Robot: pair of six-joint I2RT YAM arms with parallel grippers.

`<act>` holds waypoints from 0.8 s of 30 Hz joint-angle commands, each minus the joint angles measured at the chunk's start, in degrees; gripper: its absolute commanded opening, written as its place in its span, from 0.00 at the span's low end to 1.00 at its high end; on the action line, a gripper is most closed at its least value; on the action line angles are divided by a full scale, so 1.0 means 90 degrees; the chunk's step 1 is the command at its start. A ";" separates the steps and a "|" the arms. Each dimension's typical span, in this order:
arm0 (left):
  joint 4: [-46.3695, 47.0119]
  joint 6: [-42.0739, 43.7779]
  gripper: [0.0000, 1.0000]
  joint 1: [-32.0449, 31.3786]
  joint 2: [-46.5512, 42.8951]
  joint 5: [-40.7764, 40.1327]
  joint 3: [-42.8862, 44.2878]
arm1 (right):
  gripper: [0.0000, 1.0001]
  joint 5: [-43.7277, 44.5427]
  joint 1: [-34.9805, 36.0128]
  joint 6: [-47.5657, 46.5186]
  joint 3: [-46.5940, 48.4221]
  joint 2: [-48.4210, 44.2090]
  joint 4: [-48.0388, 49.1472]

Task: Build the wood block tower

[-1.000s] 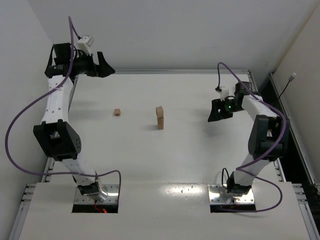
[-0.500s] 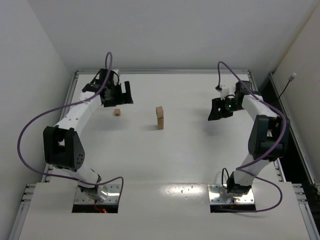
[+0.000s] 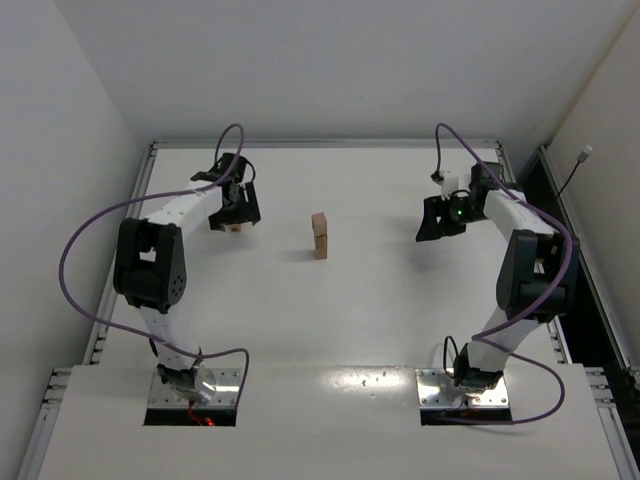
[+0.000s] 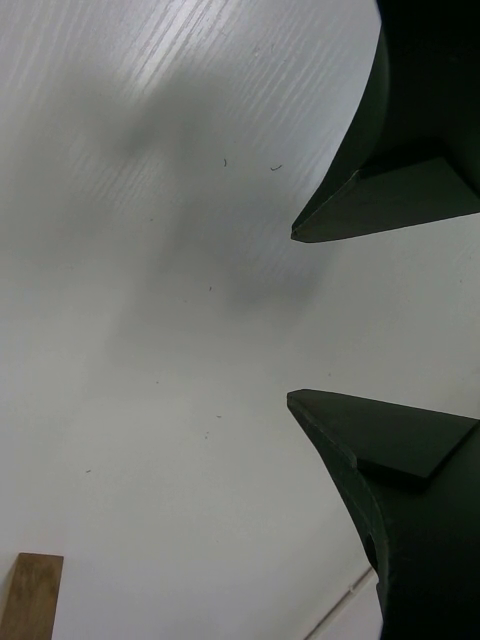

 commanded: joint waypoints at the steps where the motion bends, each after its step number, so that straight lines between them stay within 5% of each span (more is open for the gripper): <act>1: 0.0062 0.0166 0.71 0.0236 0.0327 0.0037 0.0541 | 0.57 -0.0111 -0.0033 0.0024 -0.0065 -0.0005 0.0196; 24: -0.0113 0.0724 0.64 0.0597 0.1471 0.0429 0.1334 | 0.57 -0.0111 -0.0033 -0.0034 -0.0007 0.0229 0.0196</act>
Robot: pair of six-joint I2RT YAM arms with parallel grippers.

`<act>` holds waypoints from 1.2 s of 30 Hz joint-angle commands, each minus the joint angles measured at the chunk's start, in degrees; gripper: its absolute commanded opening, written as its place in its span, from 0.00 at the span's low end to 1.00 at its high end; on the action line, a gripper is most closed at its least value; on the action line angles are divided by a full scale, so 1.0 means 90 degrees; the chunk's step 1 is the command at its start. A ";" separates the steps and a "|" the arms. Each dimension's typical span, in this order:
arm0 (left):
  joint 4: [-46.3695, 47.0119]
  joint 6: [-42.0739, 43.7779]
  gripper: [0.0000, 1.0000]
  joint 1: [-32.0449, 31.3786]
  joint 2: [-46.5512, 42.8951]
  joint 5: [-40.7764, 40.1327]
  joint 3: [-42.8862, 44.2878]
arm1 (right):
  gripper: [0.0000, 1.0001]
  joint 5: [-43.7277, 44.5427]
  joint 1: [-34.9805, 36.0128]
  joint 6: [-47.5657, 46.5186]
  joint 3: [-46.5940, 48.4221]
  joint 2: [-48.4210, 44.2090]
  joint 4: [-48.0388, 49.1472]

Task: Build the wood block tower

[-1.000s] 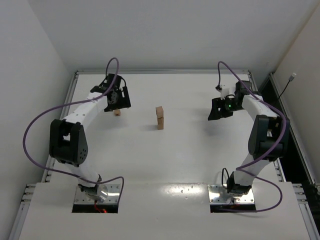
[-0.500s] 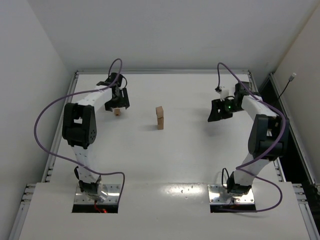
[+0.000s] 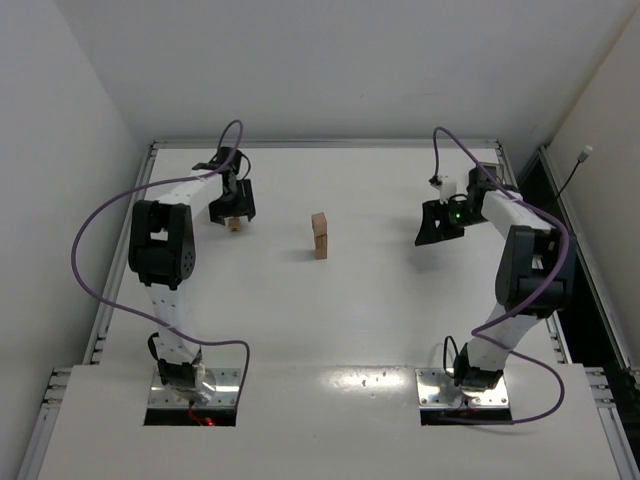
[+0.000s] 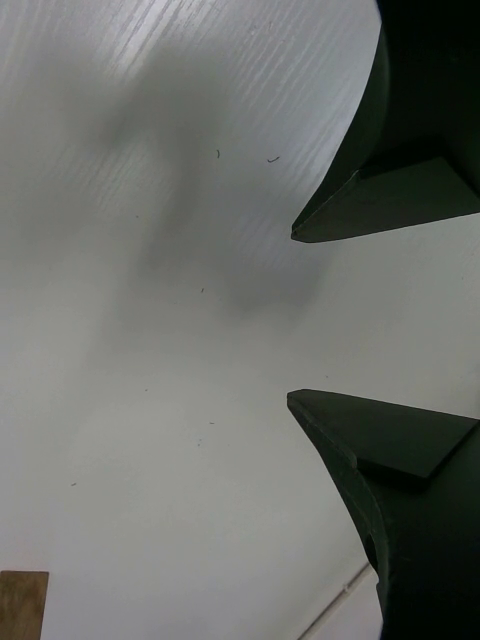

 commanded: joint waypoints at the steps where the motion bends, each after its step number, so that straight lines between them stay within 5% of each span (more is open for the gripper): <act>1: -0.0011 0.0061 0.63 0.0144 0.0052 0.0048 0.0159 | 0.57 -0.0126 -0.0033 -0.0034 0.0073 0.0047 0.0193; 14: -0.0011 0.0236 0.38 0.0202 0.0297 0.0233 0.0276 | 0.57 -0.0126 -0.0033 -0.0034 0.0073 0.0047 0.0193; 20: -0.0138 0.0373 0.15 0.0202 0.0219 0.0233 0.0276 | 0.57 -0.0126 -0.0033 -0.0034 0.0073 0.0047 0.0193; 24: -0.0207 0.0548 0.14 0.0144 -0.0015 0.0146 0.0159 | 0.57 -0.0185 -0.0033 -0.0034 0.0073 0.0047 0.0193; 31: -0.0285 0.0666 0.31 0.0144 -0.0074 0.0282 0.0090 | 0.57 -0.0243 -0.0033 -0.0034 0.0073 0.0047 0.0193; 36: -0.0353 0.0753 0.16 0.0144 -0.0074 0.0341 0.0217 | 0.57 -0.0243 -0.0033 -0.0034 0.0073 -0.0012 0.0193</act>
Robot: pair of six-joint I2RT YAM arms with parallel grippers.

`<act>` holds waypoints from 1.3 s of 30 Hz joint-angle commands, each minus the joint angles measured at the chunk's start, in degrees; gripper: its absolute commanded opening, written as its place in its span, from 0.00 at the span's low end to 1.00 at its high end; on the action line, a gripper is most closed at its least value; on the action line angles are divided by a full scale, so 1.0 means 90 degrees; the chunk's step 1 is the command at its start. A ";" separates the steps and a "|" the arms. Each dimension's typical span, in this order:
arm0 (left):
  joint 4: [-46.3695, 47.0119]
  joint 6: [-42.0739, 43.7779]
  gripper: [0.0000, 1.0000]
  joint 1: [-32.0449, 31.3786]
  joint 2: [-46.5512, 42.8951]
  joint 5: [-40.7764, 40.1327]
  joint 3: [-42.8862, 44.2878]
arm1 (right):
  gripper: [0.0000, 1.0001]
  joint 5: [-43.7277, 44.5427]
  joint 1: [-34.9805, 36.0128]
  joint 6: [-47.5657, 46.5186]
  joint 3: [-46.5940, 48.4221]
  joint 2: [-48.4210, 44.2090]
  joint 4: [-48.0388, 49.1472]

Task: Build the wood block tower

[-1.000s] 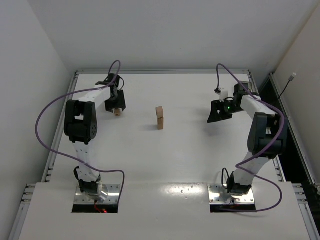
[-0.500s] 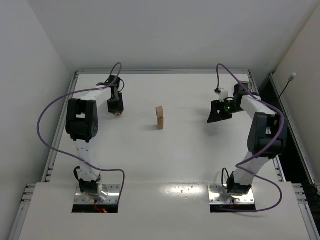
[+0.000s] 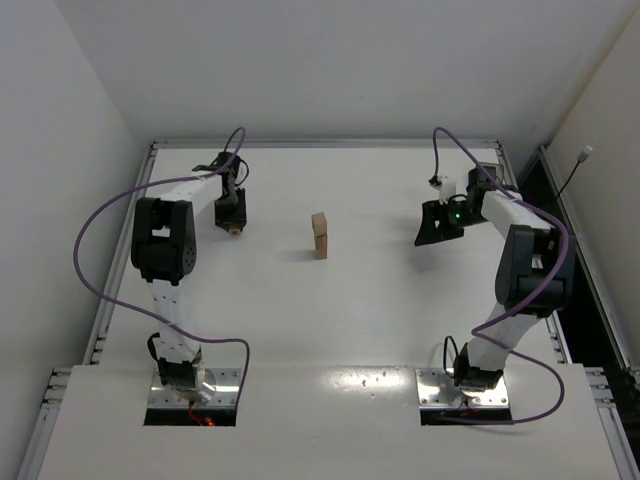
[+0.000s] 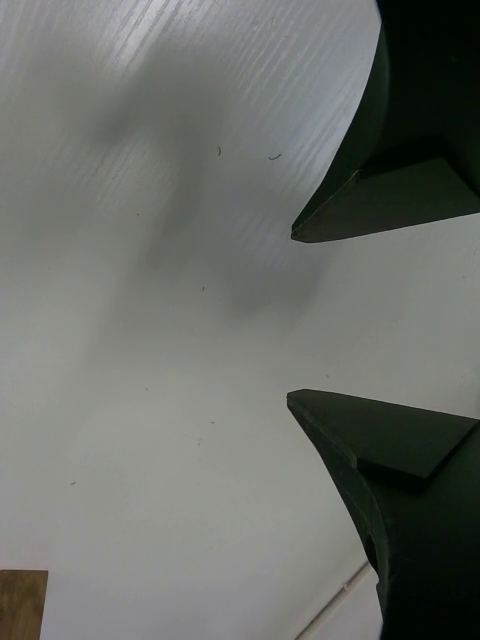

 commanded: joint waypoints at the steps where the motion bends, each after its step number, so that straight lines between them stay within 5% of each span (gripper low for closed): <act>1: -0.0103 0.0205 0.08 0.0013 -0.0380 0.0173 0.0236 | 0.57 -0.0214 -0.0033 -0.0032 0.0073 -0.0068 0.0191; 3: -0.0171 0.0487 0.00 0.0013 -0.0506 0.0378 0.0305 | 0.57 -0.0214 -0.0033 -0.0032 0.0073 -0.0068 0.0191; 8: -0.0016 0.1716 0.00 0.0013 -0.1228 0.1606 0.0471 | 0.57 -0.0272 -0.0033 -0.0091 0.0073 -0.0185 0.0191; 12: -0.1483 0.3590 0.00 0.0013 -0.1153 0.2936 0.2454 | 0.57 -0.0341 -0.0033 -0.0149 0.0015 -0.0243 0.0132; 16: -0.2863 0.4267 0.00 0.0013 -0.0459 0.3727 0.4362 | 0.56 -0.0497 -0.0033 -0.0149 0.0015 -0.0302 0.0132; 19: -0.2751 0.4871 0.00 -0.0143 -0.0701 0.4333 0.4204 | 0.56 -0.0497 -0.0033 -0.0149 0.0015 -0.0361 0.0132; 30: -0.3628 0.6124 0.00 -0.2085 -0.0858 0.2568 0.5471 | 0.56 -0.0497 0.0026 -0.0149 0.0015 -0.0556 0.0132; 39: -0.3755 0.6290 0.00 -0.3151 -0.0858 0.1844 0.5217 | 0.56 -0.0439 0.0026 -0.0149 0.0015 -0.0556 0.0132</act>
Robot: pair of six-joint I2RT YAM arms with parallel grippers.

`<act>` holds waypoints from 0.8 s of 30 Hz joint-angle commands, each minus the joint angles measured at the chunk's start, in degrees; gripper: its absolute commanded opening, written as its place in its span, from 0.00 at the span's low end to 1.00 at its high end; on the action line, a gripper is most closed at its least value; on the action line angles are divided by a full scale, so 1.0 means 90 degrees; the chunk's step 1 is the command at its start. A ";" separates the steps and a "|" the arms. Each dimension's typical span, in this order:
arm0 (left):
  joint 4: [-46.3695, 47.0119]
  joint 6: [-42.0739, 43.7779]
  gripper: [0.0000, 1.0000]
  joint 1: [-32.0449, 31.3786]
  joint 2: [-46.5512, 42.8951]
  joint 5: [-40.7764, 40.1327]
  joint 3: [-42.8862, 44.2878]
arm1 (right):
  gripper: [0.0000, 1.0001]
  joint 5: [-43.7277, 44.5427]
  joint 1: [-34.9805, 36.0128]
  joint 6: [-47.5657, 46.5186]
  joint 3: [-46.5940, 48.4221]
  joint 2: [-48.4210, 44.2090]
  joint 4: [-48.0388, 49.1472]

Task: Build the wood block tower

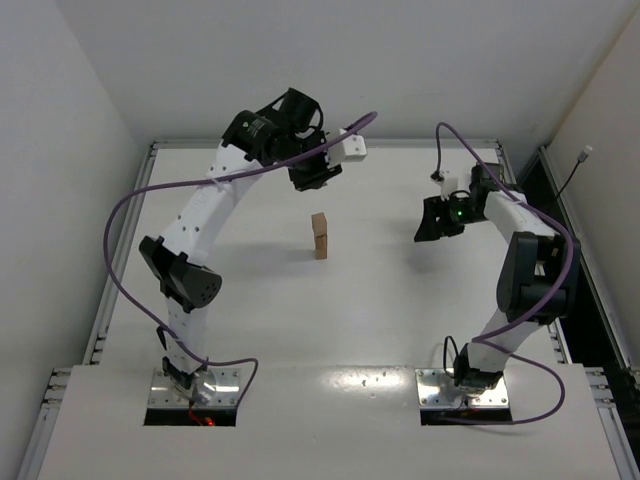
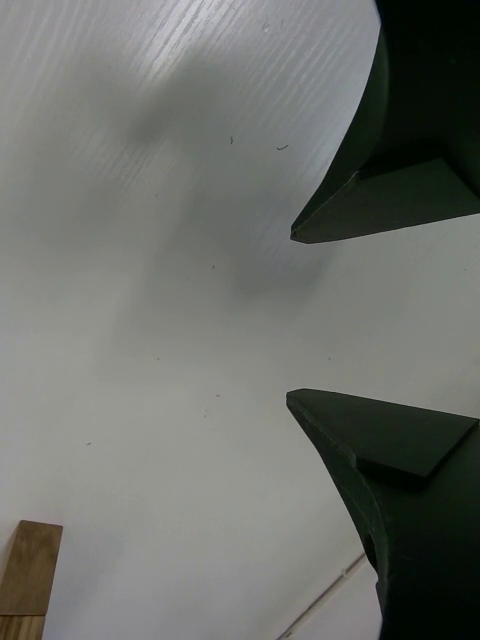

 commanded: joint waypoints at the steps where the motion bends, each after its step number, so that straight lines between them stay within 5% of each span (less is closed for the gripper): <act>1: -0.0096 0.0184 0.00 -0.0164 -0.0067 -0.0383 -0.0091 | 0.57 -0.0172 0.0023 -0.0120 0.0077 -0.0218 0.0079; 24: -0.0154 0.0048 0.03 -0.0223 0.0050 -0.0061 -0.0560 | 0.66 0.0092 0.0023 -0.0306 0.0156 0.0045 -0.0068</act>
